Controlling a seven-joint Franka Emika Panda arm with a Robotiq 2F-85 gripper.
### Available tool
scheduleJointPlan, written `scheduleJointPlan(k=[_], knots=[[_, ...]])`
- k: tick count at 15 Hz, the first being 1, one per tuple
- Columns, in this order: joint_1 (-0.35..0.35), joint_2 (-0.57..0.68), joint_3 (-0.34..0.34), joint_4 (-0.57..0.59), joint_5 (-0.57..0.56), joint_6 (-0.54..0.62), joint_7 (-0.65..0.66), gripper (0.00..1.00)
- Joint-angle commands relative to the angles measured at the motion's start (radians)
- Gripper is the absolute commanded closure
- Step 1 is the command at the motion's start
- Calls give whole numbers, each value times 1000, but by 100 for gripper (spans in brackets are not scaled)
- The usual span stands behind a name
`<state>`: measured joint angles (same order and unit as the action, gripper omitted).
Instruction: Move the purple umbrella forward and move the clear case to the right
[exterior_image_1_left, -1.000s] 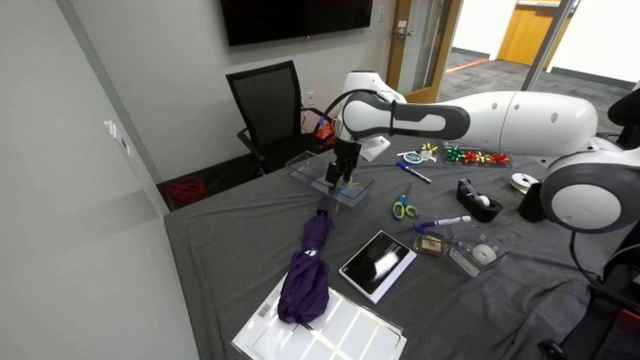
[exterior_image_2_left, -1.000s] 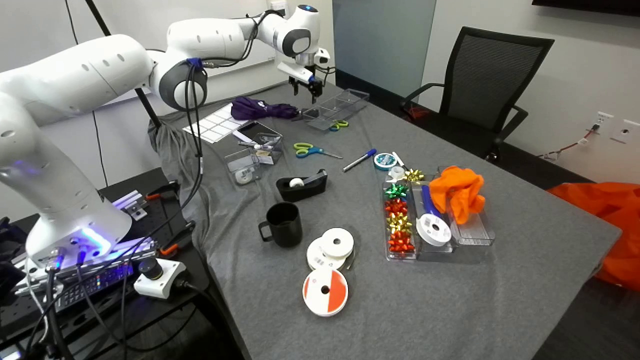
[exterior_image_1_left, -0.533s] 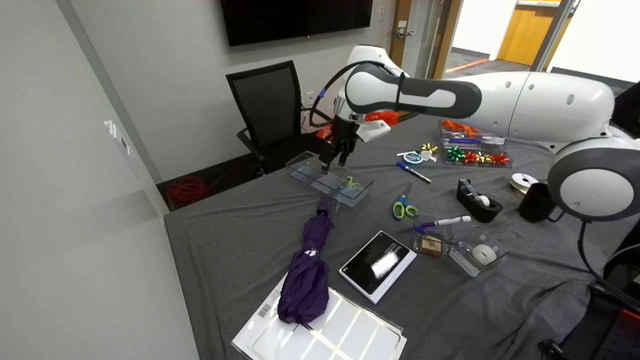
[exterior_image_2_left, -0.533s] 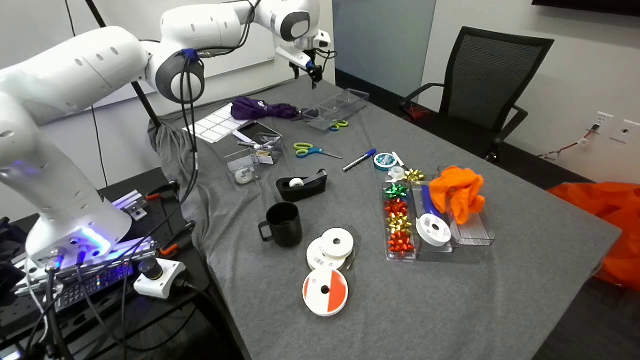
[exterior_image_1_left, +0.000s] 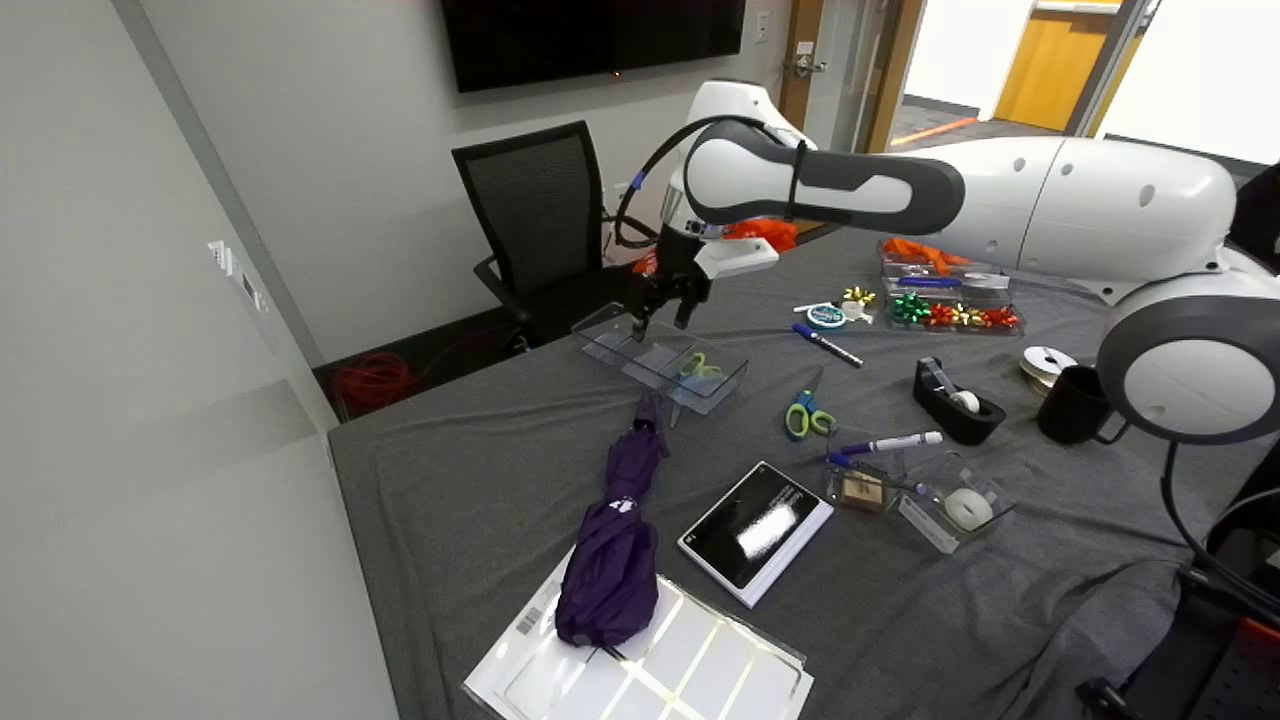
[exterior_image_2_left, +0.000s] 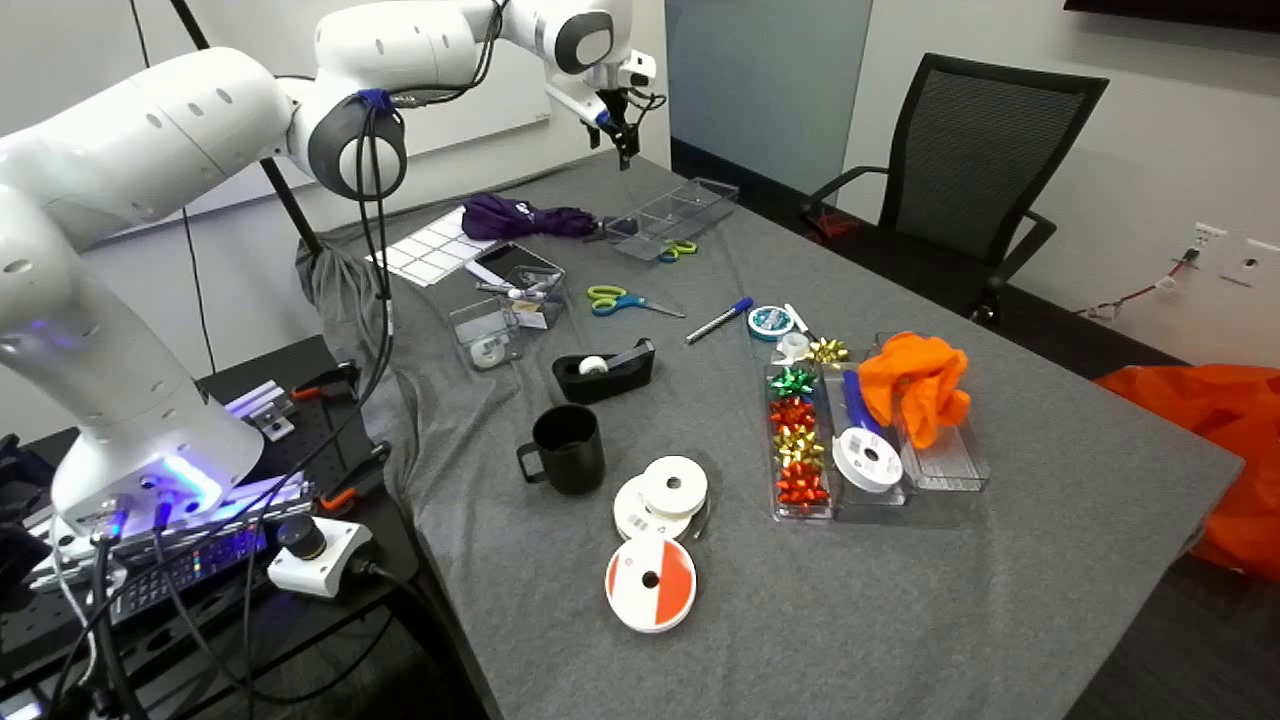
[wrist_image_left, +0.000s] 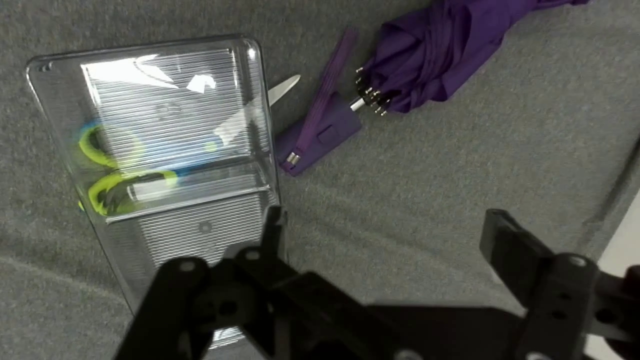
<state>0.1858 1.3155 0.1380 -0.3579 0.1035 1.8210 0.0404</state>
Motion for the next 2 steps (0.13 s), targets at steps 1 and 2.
scheduleJointPlan(k=[1,2], knots=[[6,-22,-25,-23,-9,-23,51,0],[7,-22,-33,-23,-13,-24,74,0]])
